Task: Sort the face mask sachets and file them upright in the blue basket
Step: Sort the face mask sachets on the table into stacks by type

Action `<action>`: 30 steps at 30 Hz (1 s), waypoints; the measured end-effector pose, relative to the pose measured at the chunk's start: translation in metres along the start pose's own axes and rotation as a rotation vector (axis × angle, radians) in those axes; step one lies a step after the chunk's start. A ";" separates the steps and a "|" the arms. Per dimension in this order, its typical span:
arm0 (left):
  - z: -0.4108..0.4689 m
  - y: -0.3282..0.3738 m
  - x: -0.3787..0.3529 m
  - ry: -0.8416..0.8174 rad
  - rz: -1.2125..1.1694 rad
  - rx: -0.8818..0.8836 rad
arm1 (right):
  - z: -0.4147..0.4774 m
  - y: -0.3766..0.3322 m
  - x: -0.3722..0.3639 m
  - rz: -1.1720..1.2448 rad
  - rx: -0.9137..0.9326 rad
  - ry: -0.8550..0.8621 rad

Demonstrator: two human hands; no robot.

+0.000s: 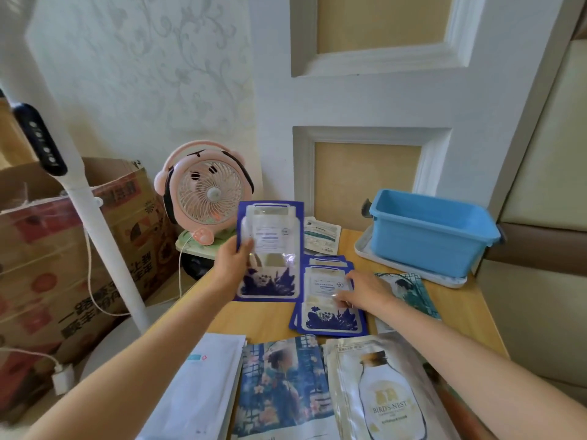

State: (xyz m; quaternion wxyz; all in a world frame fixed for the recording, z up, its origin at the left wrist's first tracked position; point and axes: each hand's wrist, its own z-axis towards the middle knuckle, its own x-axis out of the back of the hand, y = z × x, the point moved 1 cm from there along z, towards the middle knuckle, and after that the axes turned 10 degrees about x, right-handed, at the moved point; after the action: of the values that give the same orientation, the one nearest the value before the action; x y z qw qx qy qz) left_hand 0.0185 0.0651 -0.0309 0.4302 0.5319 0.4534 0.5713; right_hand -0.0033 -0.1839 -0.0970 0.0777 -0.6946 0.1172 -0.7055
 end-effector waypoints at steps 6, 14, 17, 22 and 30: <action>-0.010 -0.004 -0.024 -0.153 -0.045 0.085 | -0.003 -0.025 0.028 0.407 0.160 0.384; -0.010 -0.002 -0.032 -0.166 -0.112 0.076 | -0.003 -0.021 0.027 0.626 0.198 0.351; -0.008 -0.003 -0.033 -0.182 -0.115 0.075 | -0.006 -0.021 0.025 0.615 0.195 0.348; -0.007 -0.005 -0.039 -0.160 -0.131 0.062 | -0.009 -0.026 0.034 1.027 0.162 0.294; 0.021 -0.047 -0.054 -0.071 0.652 -0.002 | -0.002 -0.006 0.008 0.099 0.067 0.137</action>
State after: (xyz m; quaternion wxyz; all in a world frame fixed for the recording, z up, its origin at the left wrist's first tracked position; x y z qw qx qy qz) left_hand 0.0437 0.0237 -0.0880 0.2407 0.6681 0.2436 0.6606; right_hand -0.0055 -0.1799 -0.0881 0.1273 -0.6352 0.1329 -0.7501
